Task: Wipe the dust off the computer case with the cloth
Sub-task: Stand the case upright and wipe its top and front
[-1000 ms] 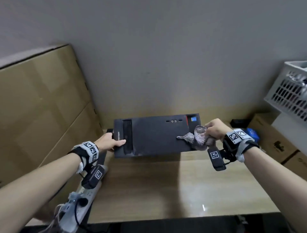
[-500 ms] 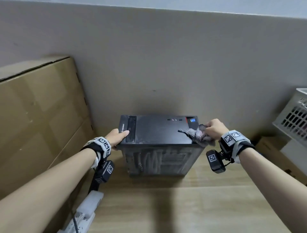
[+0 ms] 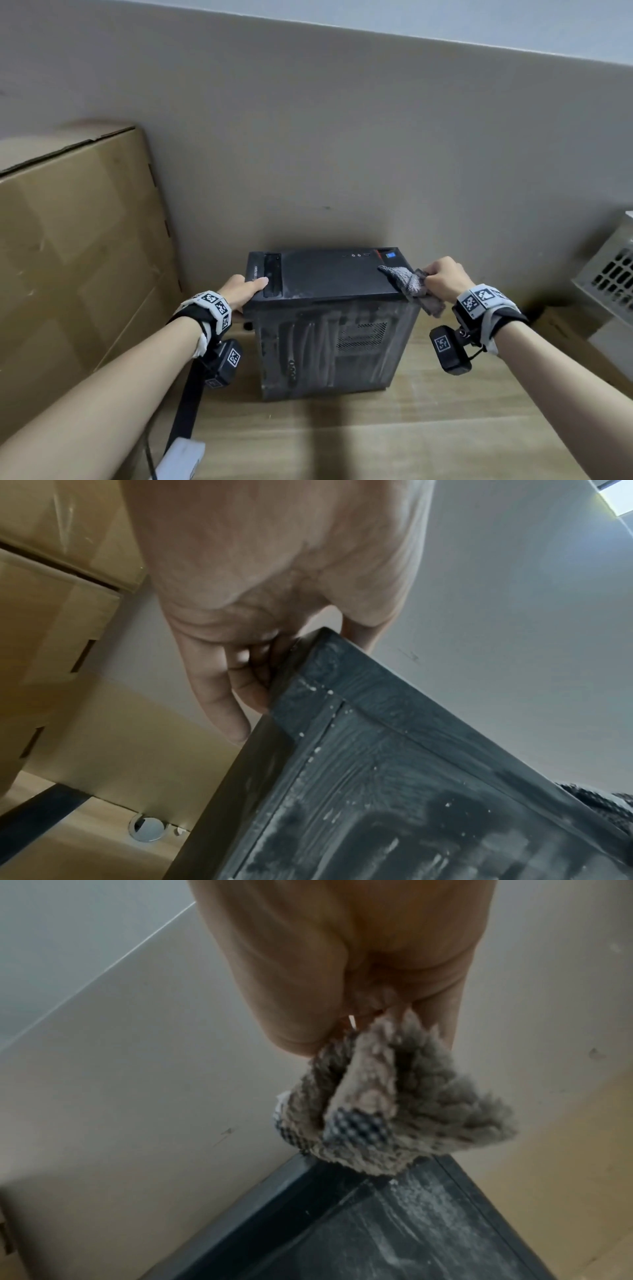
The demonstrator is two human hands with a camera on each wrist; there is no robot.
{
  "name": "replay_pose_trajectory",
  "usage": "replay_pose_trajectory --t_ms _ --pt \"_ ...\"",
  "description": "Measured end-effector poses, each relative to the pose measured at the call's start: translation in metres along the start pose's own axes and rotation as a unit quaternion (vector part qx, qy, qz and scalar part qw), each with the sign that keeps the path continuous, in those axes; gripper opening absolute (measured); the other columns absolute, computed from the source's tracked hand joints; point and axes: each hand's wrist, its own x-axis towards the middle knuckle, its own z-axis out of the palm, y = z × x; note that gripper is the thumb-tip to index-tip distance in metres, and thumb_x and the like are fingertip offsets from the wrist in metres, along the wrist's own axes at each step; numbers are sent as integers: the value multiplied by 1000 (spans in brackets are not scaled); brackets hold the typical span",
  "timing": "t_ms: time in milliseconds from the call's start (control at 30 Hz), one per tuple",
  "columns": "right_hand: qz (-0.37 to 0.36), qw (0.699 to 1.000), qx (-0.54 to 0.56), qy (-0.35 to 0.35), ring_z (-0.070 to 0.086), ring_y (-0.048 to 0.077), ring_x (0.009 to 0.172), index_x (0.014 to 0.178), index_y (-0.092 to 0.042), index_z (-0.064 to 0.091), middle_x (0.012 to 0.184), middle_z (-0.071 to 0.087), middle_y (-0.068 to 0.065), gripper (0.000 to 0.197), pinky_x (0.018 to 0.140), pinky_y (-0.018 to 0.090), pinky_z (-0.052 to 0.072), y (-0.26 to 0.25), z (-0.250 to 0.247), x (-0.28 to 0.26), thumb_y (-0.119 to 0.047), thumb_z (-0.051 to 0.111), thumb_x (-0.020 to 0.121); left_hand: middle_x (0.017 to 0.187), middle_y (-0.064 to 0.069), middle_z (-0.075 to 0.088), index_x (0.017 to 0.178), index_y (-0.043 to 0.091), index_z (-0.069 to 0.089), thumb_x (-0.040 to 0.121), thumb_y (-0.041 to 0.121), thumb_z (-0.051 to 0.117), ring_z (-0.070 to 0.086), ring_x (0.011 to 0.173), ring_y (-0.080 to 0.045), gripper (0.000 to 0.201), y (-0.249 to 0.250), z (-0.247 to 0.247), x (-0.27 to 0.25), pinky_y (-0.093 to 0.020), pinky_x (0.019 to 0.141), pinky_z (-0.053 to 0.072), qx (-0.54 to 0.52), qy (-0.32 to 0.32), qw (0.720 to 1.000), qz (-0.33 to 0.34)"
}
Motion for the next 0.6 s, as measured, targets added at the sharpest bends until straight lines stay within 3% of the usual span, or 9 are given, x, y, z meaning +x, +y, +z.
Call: replay_pose_trajectory --t_ms 100,200,300,367,400,467,533,600 --pt "-30 999 21 33 64 26 68 61 -15 69 64 68 4 23 59 29 51 -1 -16 4 -3 56 74 98 -13 71 102 8 64 51 70 58 68 88 -32 81 9 4 -16 -49 89 54 -5 12 1000 6" --pt "-116 974 171 95 53 19 57 70 -10 71 58 59 1 14 55 25 42 -13 -25 3 -7 59 76 96 -12 71 97 11 65 54 69 56 68 88 -33 72 10 10 -24 -49 90 53 -17 23 1000 5" --pt "-186 943 270 53 59 9 65 85 -16 76 70 67 -5 13 64 27 49 -31 -9 -2 -9 65 82 98 -10 70 99 12 66 55 70 54 67 90 -31 73 6 14 -21 -48 93 51 -26 41 999 4" --pt "-211 959 188 26 66 15 93 102 -20 76 98 74 -1 19 86 32 51 -40 16 0 -19 66 86 107 -11 68 109 10 63 54 71 52 65 96 -31 83 6 16 -21 -46 96 49 -28 52 998 0" --pt "-228 969 89 17 59 20 114 114 -20 72 120 68 2 31 100 33 43 -44 31 -2 -33 61 88 112 -11 67 114 9 62 55 71 52 64 100 -31 86 2 16 -13 -46 97 48 -35 56 998 -6" --pt "-259 963 -74 -6 24 22 146 142 -23 52 158 35 1 61 120 35 15 -45 64 -6 -55 41 91 122 -11 63 121 9 58 58 70 51 61 108 -32 88 9 18 -23 -46 101 46 -35 69 997 -10" --pt "-279 953 -121 4 0 14 152 156 -21 25 166 8 -4 67 123 35 -3 -44 89 -14 -57 29 99 147 -6 45 142 14 42 74 67 50 46 131 -31 86 24 23 -48 -46 112 34 -31 81 996 3" --pt "-279 953 -113 38 5 14 152 157 -21 20 166 9 -4 65 124 35 1 -45 105 -19 -54 24 102 161 1 17 155 21 14 96 50 43 21 147 -23 72 25 30 -57 -40 119 18 -37 88 995 40"
